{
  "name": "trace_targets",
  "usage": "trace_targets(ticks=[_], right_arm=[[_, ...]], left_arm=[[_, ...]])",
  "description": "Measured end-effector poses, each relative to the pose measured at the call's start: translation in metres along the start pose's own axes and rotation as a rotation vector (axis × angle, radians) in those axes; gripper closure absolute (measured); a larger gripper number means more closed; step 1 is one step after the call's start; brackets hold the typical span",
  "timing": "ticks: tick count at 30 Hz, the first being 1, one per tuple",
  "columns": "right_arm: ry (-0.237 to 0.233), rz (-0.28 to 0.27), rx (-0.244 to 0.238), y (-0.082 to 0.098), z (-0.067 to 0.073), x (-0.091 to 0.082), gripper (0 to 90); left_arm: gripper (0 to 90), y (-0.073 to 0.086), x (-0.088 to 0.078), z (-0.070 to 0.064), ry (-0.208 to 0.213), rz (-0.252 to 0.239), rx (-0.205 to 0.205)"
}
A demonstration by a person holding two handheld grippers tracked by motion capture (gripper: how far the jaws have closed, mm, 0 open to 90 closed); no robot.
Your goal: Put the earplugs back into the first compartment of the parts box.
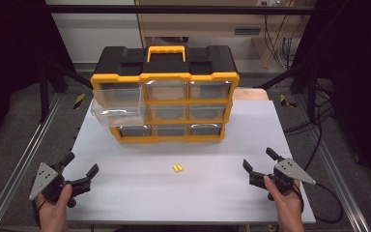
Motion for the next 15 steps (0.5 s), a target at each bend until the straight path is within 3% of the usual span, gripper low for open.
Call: trace_targets(ticks=[9,15], right_arm=[[0.011,0.061,0.027,0.004,0.002,0.002,4.2],[-0.002,0.164,0.023,0.013,0.015,0.010,3.5]], left_arm=[[1.3,0.001,0.002,-0.001,0.004,0.007,0.003],[1.3,0.001,0.003,-0.003,0.009,0.016,0.011]])
Point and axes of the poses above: each handheld gripper's, and its own axes: x roughly forward along the jaws, y roughly out of its underside, z roughly to its left, the point moved 4 cm from there along x, roughly forward along the jaws, and after that the axes turned 14 degrees about x, right-handed, at the moved point
